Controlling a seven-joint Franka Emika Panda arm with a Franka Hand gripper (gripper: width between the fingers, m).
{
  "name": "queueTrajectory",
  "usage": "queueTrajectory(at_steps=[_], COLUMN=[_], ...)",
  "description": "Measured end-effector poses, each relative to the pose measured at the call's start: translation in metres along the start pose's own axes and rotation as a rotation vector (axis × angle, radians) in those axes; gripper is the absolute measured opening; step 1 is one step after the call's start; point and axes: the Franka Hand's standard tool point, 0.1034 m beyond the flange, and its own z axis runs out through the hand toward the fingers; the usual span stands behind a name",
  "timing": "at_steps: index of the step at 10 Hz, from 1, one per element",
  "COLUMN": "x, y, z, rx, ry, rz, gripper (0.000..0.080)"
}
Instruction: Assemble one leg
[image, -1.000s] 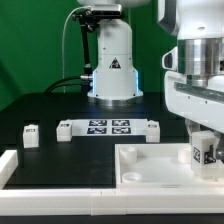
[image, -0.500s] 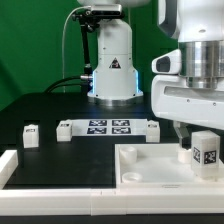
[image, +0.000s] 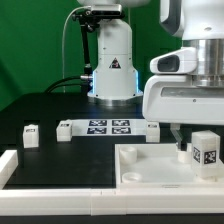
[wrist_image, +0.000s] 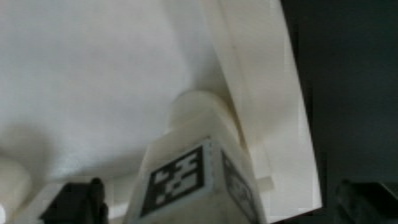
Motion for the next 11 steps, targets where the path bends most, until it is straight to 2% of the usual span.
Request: queueTrajectory(at_steps=[2,4,5,6,7,8,10,11], x=[0.0044,0.005,0.005,0.005,0.0049,0.0049,0.0046,0.0044], y=[0.0025,0.0033,0.0033,0.0033,0.0031,0.0032,0.0028,0.003], z=[-0.0028,-0.003,-0.003,-0.003,-0.003,-0.0029,-0.0028,-0.0027], rx=[-0.021,-0.025,-0.025,-0.025,-0.024,-0.024,-0.02,-0.014], ry=[0.005,0.006,0.006,0.006,0.006,0.007,0.006,0.006], rz=[-0.232,-0.335,-0.331,-0.331,-0.315,-0.28,-0.227,-0.083], gripper=[0.0649,0.0649,0.0543,0.0394,0.0394,0.029,0.029,0.029])
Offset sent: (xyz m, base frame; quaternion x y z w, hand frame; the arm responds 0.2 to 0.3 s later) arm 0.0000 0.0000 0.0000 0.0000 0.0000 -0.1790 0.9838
